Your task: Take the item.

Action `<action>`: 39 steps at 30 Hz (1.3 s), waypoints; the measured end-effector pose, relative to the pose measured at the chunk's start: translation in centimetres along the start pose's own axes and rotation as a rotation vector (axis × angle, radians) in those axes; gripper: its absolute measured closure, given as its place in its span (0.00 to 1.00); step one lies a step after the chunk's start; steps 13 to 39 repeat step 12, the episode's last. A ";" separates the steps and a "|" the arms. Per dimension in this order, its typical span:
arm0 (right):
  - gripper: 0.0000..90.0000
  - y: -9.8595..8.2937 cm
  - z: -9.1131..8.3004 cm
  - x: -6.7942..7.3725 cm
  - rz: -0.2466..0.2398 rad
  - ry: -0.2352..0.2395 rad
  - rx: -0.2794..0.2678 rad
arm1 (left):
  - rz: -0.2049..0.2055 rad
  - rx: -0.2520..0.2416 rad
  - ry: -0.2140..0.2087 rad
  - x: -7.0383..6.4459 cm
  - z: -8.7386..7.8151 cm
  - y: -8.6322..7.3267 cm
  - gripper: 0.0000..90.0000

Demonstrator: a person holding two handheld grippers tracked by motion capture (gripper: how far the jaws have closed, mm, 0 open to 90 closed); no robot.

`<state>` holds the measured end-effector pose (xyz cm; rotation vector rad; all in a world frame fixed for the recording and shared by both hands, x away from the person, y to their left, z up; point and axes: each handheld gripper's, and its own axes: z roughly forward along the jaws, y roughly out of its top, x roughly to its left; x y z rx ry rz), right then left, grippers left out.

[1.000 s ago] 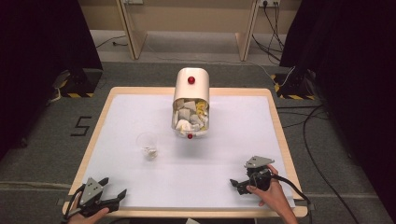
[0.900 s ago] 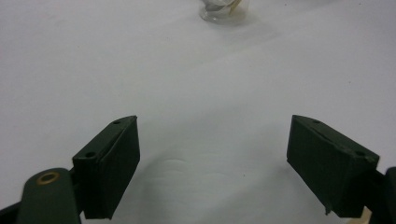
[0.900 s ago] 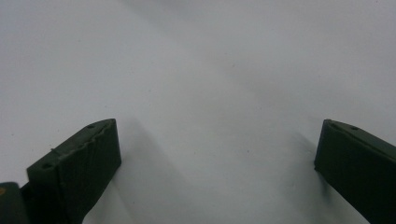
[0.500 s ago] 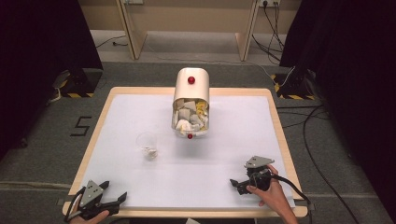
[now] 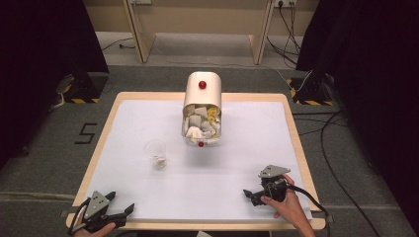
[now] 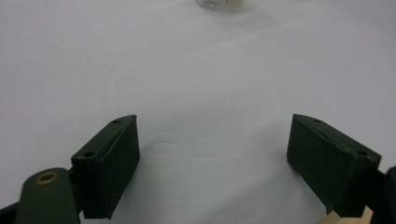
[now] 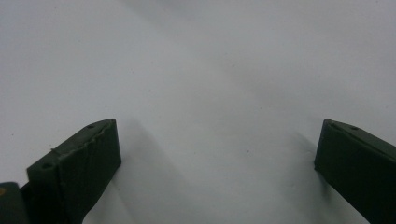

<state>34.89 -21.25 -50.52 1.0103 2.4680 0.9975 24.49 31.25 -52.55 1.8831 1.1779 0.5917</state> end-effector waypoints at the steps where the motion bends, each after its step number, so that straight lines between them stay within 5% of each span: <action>1: 0.01 0.0 0.0 0.0 -0.001 0.000 0.000 | 0.000 0.000 0.000 0.0 0.0 0.0 0.18; 39: 0.01 0.0 0.0 0.0 0.000 0.000 0.000 | 0.001 0.004 -0.004 0.0 0.0 0.1 0.18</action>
